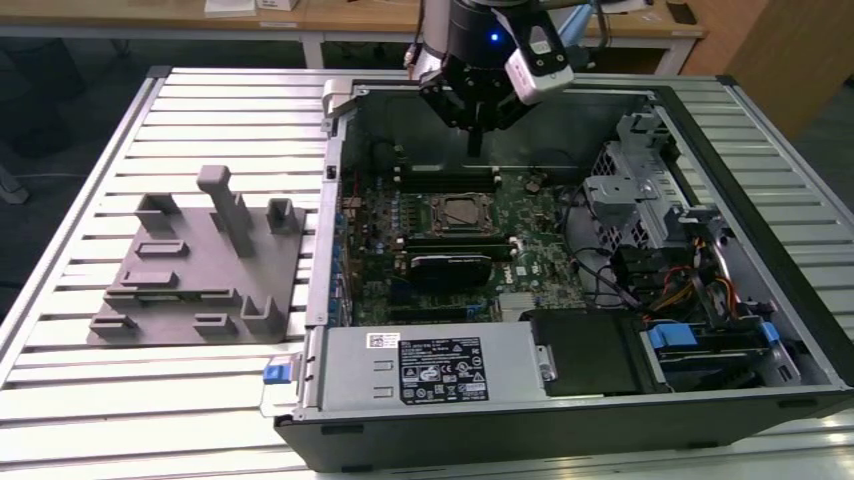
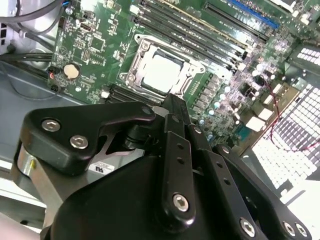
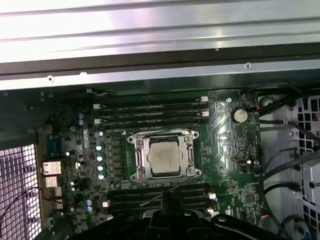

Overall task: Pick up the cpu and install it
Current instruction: 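Install the first cpu locking lever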

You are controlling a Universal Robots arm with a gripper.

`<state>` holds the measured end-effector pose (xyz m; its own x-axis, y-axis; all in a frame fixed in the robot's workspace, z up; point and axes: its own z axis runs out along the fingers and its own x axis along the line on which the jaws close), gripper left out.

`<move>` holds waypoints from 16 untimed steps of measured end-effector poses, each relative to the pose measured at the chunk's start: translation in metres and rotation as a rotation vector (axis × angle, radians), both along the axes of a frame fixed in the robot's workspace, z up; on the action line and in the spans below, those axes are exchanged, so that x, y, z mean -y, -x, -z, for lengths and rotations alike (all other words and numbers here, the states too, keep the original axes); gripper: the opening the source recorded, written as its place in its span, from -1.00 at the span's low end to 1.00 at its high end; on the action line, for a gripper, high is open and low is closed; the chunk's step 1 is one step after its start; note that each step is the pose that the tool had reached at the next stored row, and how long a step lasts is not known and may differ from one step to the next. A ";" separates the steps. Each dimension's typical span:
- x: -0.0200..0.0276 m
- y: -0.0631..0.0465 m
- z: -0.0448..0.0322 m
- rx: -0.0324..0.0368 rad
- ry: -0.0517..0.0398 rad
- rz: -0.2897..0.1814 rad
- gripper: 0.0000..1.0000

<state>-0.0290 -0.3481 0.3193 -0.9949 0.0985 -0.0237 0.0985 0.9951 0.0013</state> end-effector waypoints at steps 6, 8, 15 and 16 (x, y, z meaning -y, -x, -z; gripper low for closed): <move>0.0116 0.000 0.0134 -0.0001 -0.0070 -0.015 -0.79; 0.0138 0.000 0.0152 0.0000 -0.0073 -0.018 -0.79; 0.0147 0.000 0.0251 -0.0001 -0.0077 -0.027 -0.79; 0.0146 0.000 0.0263 -0.0001 -0.0077 -0.028 -0.79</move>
